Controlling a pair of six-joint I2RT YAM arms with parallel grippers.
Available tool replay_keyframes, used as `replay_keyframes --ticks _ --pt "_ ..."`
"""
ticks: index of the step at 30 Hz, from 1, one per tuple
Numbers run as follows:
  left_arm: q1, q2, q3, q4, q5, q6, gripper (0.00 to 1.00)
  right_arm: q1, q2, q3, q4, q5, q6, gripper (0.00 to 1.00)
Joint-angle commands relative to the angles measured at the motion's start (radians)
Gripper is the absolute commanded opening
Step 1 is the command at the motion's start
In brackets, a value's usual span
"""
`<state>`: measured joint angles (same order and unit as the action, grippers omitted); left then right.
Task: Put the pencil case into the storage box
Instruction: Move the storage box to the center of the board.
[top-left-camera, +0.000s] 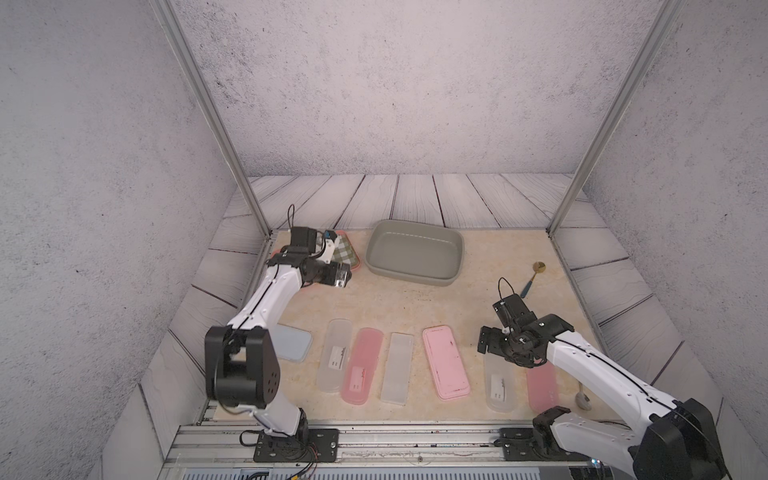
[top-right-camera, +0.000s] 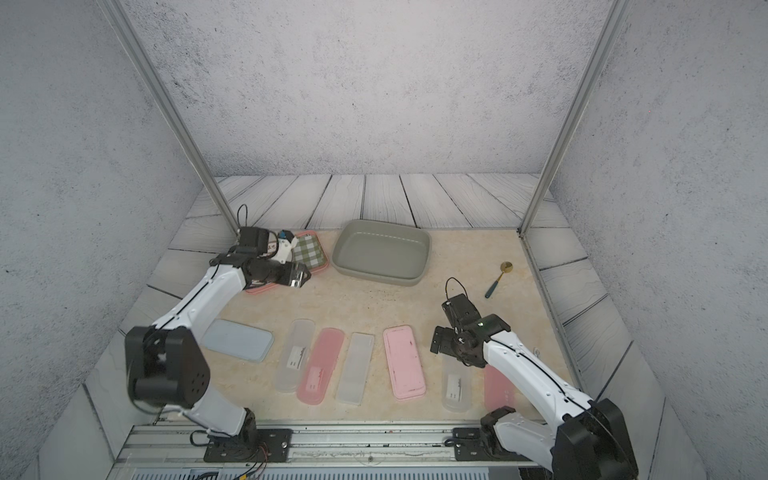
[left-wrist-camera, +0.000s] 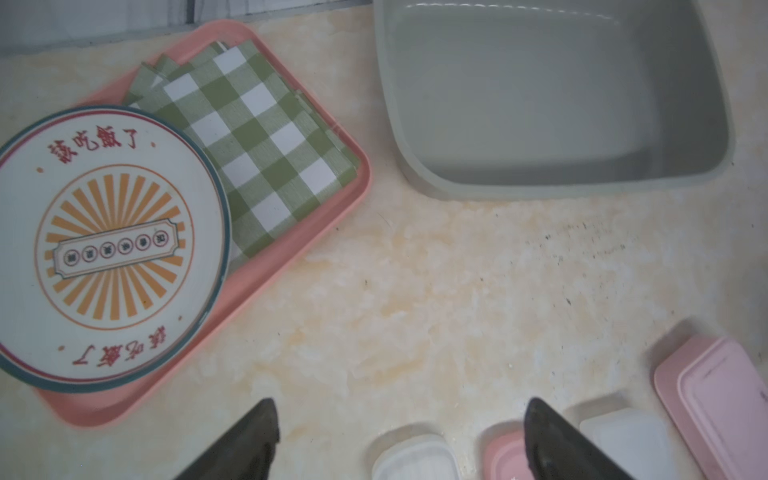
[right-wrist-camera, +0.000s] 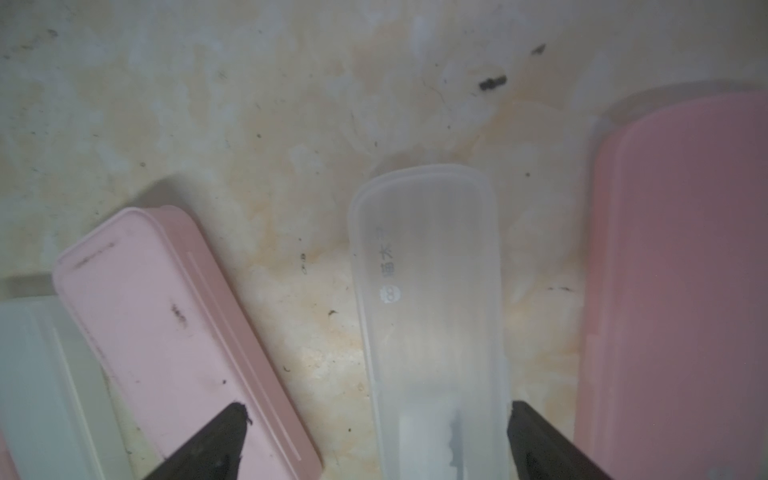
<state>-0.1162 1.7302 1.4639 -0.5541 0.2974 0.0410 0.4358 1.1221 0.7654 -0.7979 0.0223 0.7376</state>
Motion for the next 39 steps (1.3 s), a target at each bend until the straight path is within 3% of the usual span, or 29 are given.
replay_keyframes --ticks 1,4,6,11,17,22,25,31,37,39 --pt "-0.043 0.225 0.256 -0.053 -0.074 -0.193 0.81 0.004 -0.007 0.048 0.047 -0.027 -0.009 0.99" --pt "-0.068 0.457 0.541 -0.119 -0.08 -0.258 0.71 0.002 -0.01 0.061 0.053 -0.026 0.006 0.99" --pt "-0.08 0.582 0.7 -0.146 -0.075 -0.279 0.69 0.002 -0.012 0.055 0.072 -0.024 0.028 0.99" --pt "-0.102 0.751 0.904 -0.137 -0.058 -0.307 0.67 -0.023 0.058 0.09 0.231 0.013 0.027 0.91" --pt "-0.104 0.814 0.931 -0.102 -0.061 -0.317 0.55 -0.118 0.446 0.413 0.35 -0.046 -0.084 0.77" --pt "-0.103 0.831 0.91 -0.115 -0.06 -0.331 0.55 -0.169 0.807 0.797 0.182 -0.068 -0.163 0.63" --pt "-0.102 0.827 0.877 -0.079 -0.057 -0.332 0.53 -0.172 0.934 0.943 0.147 -0.065 -0.196 0.55" --pt "-0.102 0.851 0.879 -0.052 -0.024 -0.344 0.4 -0.194 1.097 1.08 0.133 -0.129 -0.204 0.47" --pt "-0.1 0.892 0.915 -0.043 -0.028 -0.342 0.28 -0.203 1.16 1.098 0.152 -0.168 -0.213 0.37" --pt "-0.099 0.905 0.927 -0.048 -0.029 -0.345 0.23 -0.206 1.165 1.094 0.156 -0.172 -0.214 0.29"
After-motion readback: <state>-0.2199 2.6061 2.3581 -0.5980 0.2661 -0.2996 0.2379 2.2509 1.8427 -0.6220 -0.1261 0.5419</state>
